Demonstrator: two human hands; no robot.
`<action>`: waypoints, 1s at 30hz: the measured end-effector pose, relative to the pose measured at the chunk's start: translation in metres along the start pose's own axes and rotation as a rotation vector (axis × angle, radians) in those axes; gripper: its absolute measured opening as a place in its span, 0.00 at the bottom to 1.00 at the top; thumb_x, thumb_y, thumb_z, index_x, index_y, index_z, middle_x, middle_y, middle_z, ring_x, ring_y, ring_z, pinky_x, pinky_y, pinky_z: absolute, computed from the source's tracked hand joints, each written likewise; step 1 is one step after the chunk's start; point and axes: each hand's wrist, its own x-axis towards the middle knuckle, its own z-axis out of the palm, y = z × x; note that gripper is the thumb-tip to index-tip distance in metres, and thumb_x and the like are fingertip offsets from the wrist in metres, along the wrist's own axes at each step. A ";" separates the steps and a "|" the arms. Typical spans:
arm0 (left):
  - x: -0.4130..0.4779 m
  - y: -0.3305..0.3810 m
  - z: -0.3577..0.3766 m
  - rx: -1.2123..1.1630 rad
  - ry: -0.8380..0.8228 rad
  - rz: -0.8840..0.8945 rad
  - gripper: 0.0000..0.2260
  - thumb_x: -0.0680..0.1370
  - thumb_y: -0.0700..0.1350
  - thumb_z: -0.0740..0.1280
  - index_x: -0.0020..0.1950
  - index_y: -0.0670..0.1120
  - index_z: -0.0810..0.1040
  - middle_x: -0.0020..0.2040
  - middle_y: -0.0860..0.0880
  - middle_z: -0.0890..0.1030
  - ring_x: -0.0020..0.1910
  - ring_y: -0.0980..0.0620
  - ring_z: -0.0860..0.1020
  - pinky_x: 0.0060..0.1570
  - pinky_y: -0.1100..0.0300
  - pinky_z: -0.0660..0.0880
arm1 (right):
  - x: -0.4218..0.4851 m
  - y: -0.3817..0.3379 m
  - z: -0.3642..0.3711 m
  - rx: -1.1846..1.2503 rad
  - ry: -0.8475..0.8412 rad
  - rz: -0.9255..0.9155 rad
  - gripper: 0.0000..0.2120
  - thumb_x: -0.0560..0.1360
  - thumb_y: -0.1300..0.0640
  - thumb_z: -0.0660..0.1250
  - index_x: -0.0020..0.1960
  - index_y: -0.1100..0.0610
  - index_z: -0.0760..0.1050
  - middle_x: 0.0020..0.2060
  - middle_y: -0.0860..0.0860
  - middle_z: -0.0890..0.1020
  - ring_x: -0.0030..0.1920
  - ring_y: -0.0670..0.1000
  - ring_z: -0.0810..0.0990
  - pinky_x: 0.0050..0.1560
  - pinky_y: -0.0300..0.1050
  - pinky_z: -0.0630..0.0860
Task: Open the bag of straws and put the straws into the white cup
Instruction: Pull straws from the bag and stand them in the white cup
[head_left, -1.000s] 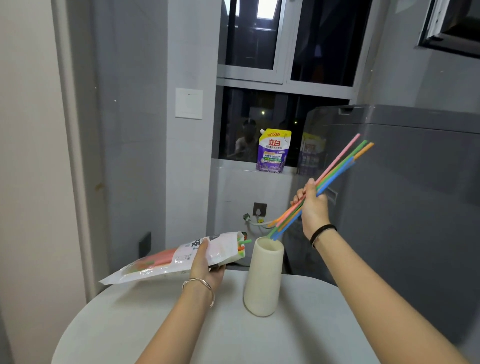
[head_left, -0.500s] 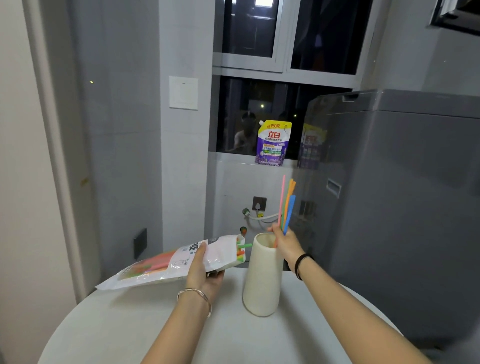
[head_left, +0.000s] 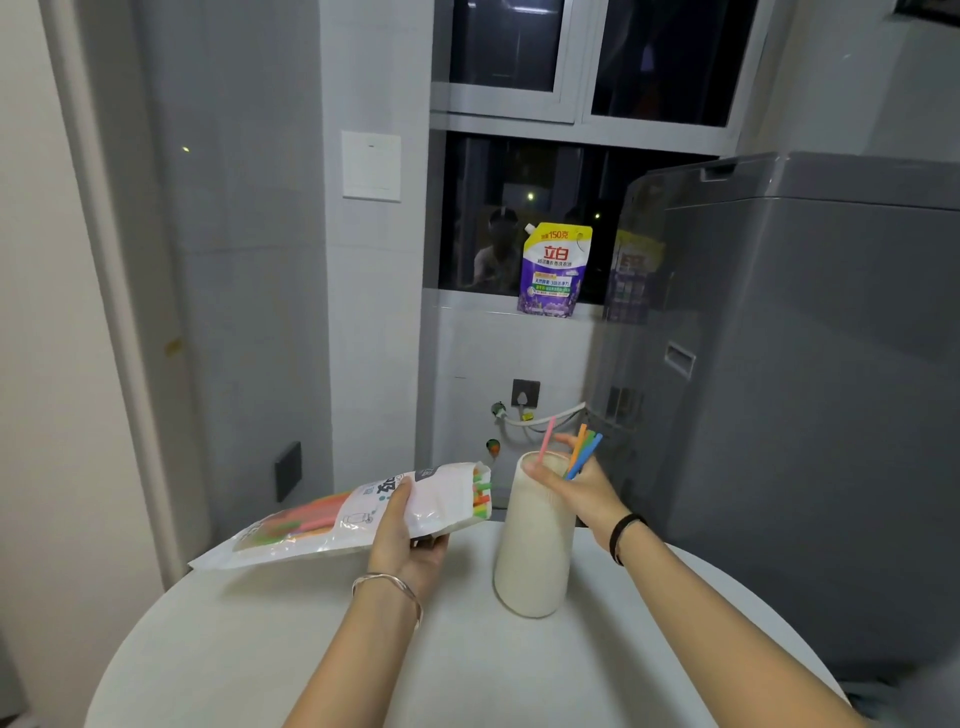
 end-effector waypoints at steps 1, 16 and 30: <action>-0.001 0.001 -0.001 0.017 0.002 0.009 0.08 0.77 0.42 0.68 0.54 0.46 0.73 0.45 0.47 0.80 0.43 0.50 0.79 0.27 0.56 0.80 | -0.003 0.001 0.000 -0.034 -0.016 -0.017 0.32 0.63 0.48 0.78 0.61 0.44 0.65 0.50 0.35 0.72 0.49 0.37 0.73 0.49 0.36 0.72; -0.042 0.006 -0.018 0.141 0.002 0.112 0.04 0.77 0.44 0.68 0.51 0.48 0.75 0.46 0.49 0.81 0.44 0.52 0.80 0.47 0.55 0.78 | -0.058 -0.010 0.022 -0.060 -0.091 -0.067 0.26 0.61 0.56 0.80 0.53 0.47 0.69 0.45 0.42 0.78 0.45 0.41 0.78 0.38 0.29 0.74; -0.082 0.022 -0.054 0.108 0.096 0.235 0.28 0.76 0.43 0.70 0.74 0.46 0.65 0.67 0.46 0.78 0.64 0.46 0.78 0.43 0.55 0.81 | -0.114 -0.015 0.036 0.074 0.192 -0.116 0.41 0.65 0.56 0.77 0.71 0.52 0.57 0.66 0.45 0.67 0.66 0.47 0.68 0.65 0.44 0.67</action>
